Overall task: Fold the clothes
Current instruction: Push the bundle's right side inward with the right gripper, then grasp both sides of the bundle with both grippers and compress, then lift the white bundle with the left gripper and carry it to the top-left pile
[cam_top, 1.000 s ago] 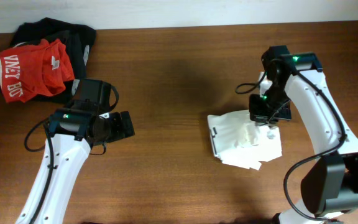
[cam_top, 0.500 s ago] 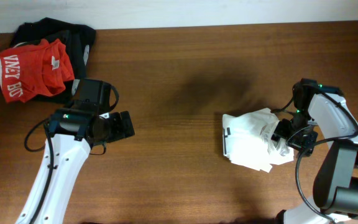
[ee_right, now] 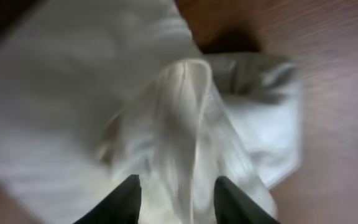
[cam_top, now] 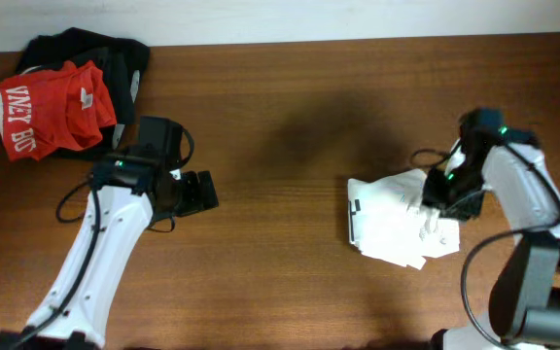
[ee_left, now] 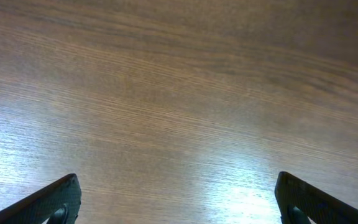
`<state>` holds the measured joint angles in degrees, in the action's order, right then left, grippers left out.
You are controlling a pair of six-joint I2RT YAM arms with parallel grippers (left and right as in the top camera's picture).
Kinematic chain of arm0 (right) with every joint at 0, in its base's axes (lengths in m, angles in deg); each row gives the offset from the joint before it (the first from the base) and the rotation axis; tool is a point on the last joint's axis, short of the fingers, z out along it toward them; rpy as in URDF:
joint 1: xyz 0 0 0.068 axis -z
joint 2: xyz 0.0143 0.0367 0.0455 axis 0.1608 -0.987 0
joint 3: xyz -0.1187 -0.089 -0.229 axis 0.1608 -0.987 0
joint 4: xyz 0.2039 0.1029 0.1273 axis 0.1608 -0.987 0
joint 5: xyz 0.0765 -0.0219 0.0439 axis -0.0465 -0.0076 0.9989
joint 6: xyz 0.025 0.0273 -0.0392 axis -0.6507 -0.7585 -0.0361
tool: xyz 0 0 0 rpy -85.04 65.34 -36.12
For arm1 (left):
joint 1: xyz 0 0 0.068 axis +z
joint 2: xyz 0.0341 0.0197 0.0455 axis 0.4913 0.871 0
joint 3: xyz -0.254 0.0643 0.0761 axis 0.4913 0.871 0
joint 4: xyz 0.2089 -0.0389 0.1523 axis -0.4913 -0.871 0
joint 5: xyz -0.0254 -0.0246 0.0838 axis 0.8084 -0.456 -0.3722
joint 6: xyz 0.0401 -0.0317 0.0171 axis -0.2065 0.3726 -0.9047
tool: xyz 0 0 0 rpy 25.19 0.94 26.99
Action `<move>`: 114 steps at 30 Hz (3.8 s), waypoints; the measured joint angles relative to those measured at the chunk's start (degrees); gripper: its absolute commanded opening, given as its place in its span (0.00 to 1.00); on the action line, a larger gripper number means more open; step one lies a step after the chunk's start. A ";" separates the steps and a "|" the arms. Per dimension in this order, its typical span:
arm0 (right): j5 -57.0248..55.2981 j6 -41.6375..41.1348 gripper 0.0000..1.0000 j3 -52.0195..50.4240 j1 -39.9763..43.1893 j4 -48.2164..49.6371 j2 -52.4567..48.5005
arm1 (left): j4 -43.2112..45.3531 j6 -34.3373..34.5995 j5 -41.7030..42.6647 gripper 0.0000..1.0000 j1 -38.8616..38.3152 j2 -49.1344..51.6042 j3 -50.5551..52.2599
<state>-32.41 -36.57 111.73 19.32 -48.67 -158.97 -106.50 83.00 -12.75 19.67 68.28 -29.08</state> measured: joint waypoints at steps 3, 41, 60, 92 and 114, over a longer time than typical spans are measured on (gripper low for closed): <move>-0.50 -1.31 0.19 -4.44 0.09 4.26 -1.79 | 0.04 -0.02 0.07 0.99 0.00 1.73 0.00; -4.52 -11.61 0.04 -8.24 22.97 5.16 -1.62 | 7.21 -3.74 9.81 0.99 -11.23 1.99 0.02; 4.76 -14.64 0.04 -12.13 -15.28 16.68 -1.53 | 7.17 -3.74 9.68 0.99 -11.23 1.99 0.02; 6.82 -2.08 0.99 3.98 -6.08 -4.55 -2.08 | 35.87 -24.87 35.43 0.01 -10.99 31.12 -0.37; 6.82 -2.08 0.99 3.98 -6.08 -4.52 -2.08 | 23.34 -24.76 -0.59 0.01 14.36 31.71 -29.62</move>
<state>-25.59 -38.65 115.71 13.24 -53.20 -161.04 -83.16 58.24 -13.34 34.03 100.00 -58.70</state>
